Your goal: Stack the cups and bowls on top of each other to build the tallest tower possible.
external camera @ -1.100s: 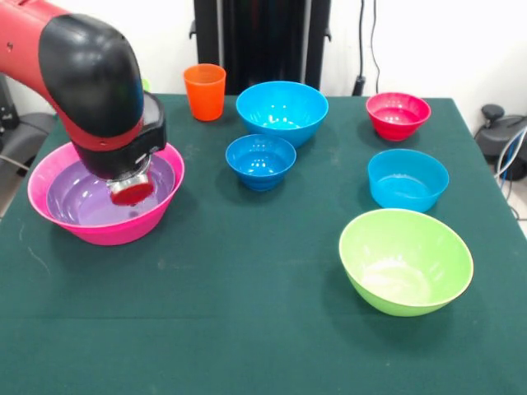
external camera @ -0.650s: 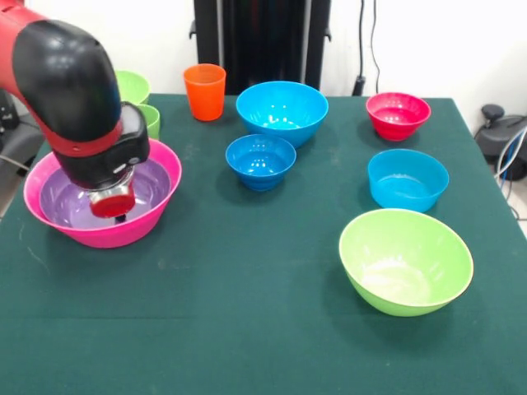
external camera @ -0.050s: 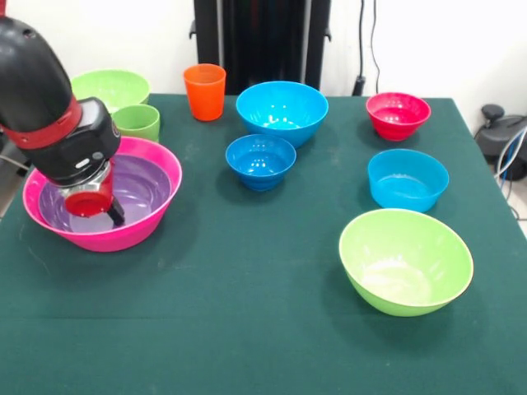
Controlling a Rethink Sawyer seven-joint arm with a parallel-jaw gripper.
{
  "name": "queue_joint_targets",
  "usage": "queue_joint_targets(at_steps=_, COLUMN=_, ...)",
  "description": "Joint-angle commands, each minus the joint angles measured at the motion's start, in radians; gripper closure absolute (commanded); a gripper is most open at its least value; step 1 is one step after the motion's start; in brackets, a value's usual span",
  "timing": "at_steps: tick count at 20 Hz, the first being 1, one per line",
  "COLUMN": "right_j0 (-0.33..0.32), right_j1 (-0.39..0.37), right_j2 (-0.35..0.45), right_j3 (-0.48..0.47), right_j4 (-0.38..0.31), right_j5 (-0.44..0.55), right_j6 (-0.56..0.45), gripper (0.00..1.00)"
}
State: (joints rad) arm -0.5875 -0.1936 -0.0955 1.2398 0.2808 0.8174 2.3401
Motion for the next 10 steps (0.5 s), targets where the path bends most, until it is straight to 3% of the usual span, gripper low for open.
queue_joint_targets(at_steps=1, right_j0=0.024, right_j1=0.053, right_j2=0.171, right_j3=0.073, right_j4=-0.012, right_j5=-0.196, right_j6=-0.016, gripper=1.0)
queue_joint_targets(at_steps=10, right_j0=0.138, right_j1=-0.051, right_j2=0.014, right_j3=0.106, right_j4=-0.038, right_j5=-0.198, right_j6=0.142, gripper=1.0)
